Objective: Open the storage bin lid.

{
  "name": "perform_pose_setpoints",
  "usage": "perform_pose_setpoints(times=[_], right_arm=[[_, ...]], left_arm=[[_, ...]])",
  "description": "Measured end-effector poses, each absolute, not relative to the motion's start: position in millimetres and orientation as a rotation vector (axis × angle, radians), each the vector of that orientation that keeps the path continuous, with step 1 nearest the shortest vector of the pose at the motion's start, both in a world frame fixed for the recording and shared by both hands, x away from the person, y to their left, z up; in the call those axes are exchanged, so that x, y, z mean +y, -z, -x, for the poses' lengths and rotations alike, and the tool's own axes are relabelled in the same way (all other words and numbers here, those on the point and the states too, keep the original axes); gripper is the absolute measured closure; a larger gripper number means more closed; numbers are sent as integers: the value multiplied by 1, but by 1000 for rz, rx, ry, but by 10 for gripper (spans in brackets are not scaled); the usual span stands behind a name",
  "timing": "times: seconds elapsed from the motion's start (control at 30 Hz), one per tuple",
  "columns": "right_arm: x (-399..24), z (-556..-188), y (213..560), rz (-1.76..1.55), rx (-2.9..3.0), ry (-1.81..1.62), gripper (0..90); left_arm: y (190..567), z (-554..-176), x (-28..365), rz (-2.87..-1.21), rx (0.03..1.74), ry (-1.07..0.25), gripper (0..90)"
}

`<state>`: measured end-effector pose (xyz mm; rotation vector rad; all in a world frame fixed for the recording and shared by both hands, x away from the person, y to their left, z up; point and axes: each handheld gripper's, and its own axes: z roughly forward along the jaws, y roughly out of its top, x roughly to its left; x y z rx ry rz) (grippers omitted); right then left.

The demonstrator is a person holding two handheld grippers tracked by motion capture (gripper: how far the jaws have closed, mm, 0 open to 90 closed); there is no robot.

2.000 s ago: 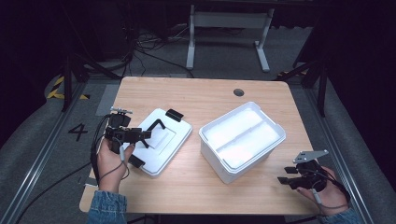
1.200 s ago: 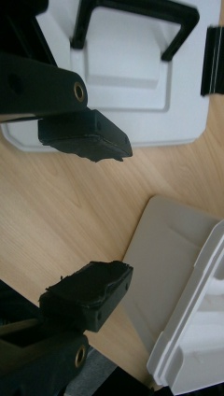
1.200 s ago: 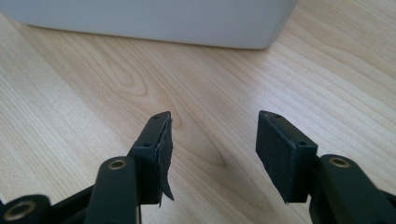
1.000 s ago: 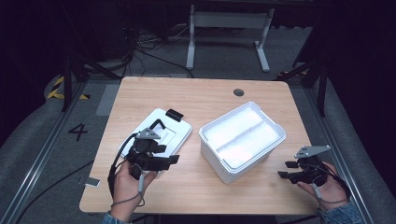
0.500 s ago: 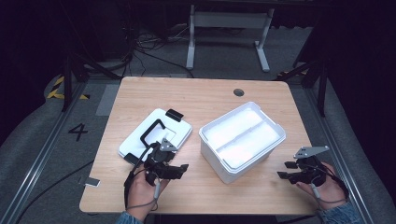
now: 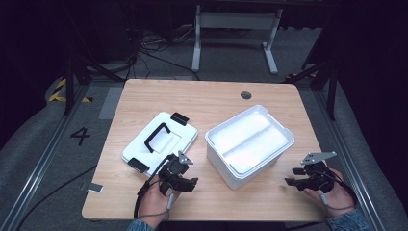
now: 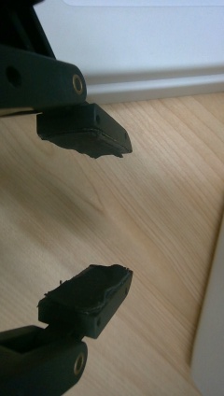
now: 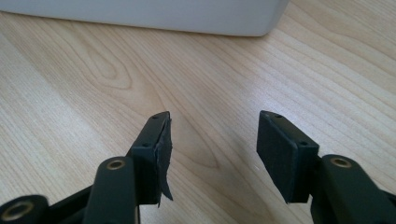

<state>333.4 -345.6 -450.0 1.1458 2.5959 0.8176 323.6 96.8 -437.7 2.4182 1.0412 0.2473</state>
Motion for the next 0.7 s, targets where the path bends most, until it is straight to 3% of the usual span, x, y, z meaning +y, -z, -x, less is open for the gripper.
perform_pose_setpoints(times=[0.7], right_arm=[[-345,-334,460,-1132,2589,-786,451]], left_arm=[[449,-321,79,-2527,981,-234,332]])
